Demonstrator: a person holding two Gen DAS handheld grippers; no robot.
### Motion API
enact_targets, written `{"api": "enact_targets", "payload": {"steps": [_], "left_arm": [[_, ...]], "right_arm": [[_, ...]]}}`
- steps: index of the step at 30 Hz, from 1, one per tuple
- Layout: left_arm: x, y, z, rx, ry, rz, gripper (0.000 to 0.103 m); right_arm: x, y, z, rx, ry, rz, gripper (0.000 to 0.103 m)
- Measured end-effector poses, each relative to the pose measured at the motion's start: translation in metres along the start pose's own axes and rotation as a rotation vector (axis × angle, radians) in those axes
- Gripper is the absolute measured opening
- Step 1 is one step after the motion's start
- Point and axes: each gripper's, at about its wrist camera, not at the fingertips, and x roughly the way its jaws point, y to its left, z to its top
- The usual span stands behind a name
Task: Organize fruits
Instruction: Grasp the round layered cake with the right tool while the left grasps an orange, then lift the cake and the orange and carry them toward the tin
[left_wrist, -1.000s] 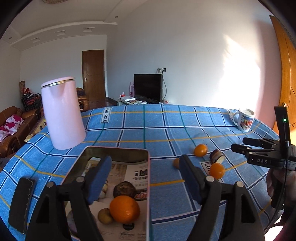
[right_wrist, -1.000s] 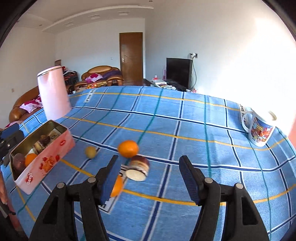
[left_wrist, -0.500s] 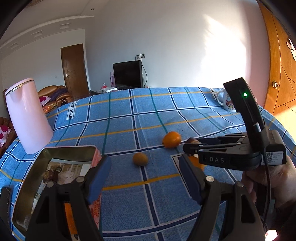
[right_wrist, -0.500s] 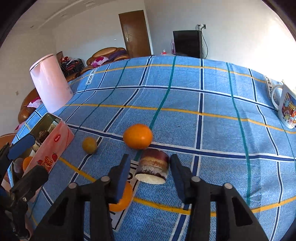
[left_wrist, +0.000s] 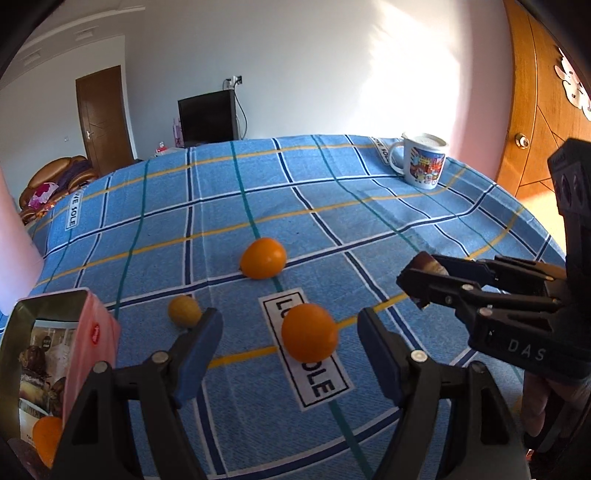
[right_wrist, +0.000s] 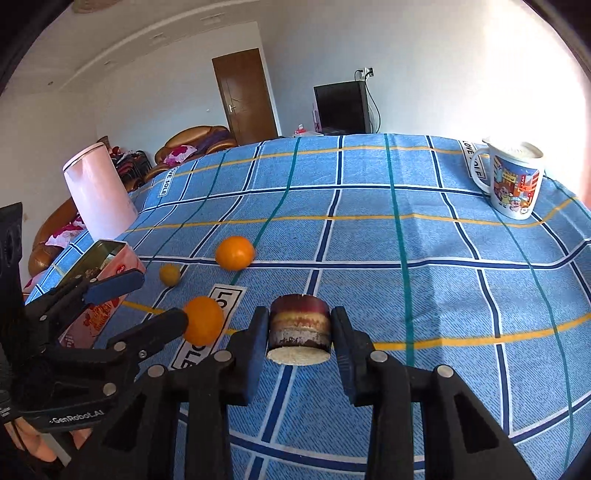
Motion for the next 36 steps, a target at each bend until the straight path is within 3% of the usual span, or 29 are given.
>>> {"api": "enact_targets", "payload": {"steps": [2,6,9,17,36], "left_arm": [[0.009,-0.002,0.002,-0.006,0.038,-0.021,0.076],[0.024,-0.005,0.004,-0.001,0.099,-0.060,0.062],[0.032,-0.004,0.004,-0.019,0.137,-0.083,0.038],[0.019,0.000,0.004,-0.035,0.079,-0.081,0.038],[-0.023,0.002,0.000,-0.025,-0.158,-0.006,0.038]], "right_arm": [[-0.003,-0.002,0.001,0.007,-0.017,0.005,0.036],[-0.004,-0.004,0.000,0.008,-0.025,0.009,0.036],[-0.005,-0.002,-0.001,0.001,-0.032,0.006,0.036],[-0.008,-0.003,-0.002,-0.002,-0.050,0.025,0.036],[-0.030,0.008,-0.005,-0.061,-0.165,0.085,0.036]]}}
